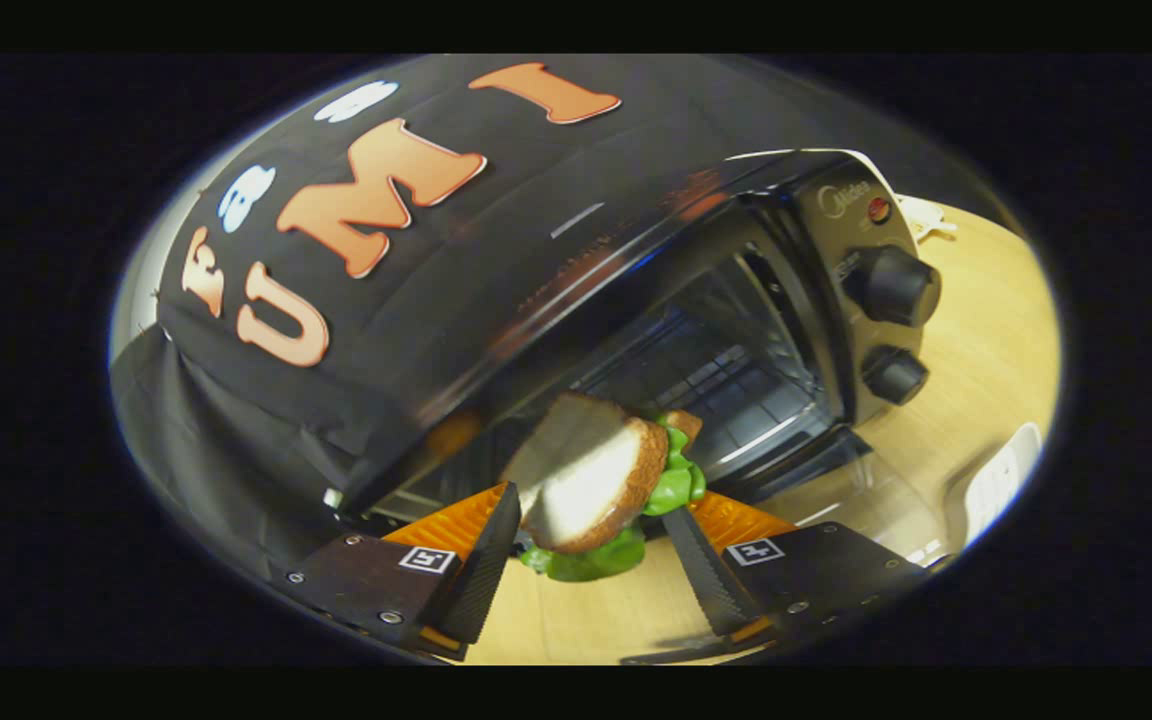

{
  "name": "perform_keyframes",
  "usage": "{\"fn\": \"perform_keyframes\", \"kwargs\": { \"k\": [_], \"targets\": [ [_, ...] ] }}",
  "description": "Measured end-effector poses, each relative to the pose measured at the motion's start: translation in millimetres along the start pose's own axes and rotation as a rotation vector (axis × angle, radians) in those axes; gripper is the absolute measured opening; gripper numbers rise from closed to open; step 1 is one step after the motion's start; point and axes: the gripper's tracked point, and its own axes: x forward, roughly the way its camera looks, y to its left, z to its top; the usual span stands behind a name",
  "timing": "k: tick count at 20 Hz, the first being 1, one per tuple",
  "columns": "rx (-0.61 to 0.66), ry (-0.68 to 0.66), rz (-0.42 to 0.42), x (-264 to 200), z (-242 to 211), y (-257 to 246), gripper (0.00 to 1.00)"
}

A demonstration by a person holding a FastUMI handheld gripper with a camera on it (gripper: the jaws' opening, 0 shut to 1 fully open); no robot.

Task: Open the toaster oven, put the food inside, and close the toaster oven door.

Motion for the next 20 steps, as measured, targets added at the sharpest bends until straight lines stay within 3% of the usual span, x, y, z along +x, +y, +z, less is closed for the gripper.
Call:
{"fn": "perform_keyframes", "kwargs": {
  "k": [6, 9, 17, 20],
  "targets": [
    [-0.019, 0.092, -0.016, -19.2, -4.3, -19.1, 0.86],
    [-0.023, 0.063, -0.047, -5.0, 6.1, -14.7, 0.87],
    [-0.282, 0.057, -0.141, -21.2, 21.6, -20.7, 0.97],
    [-0.356, 0.03, -0.14, -33.7, 35.8, -27.0, 0.98]
  ]
}}
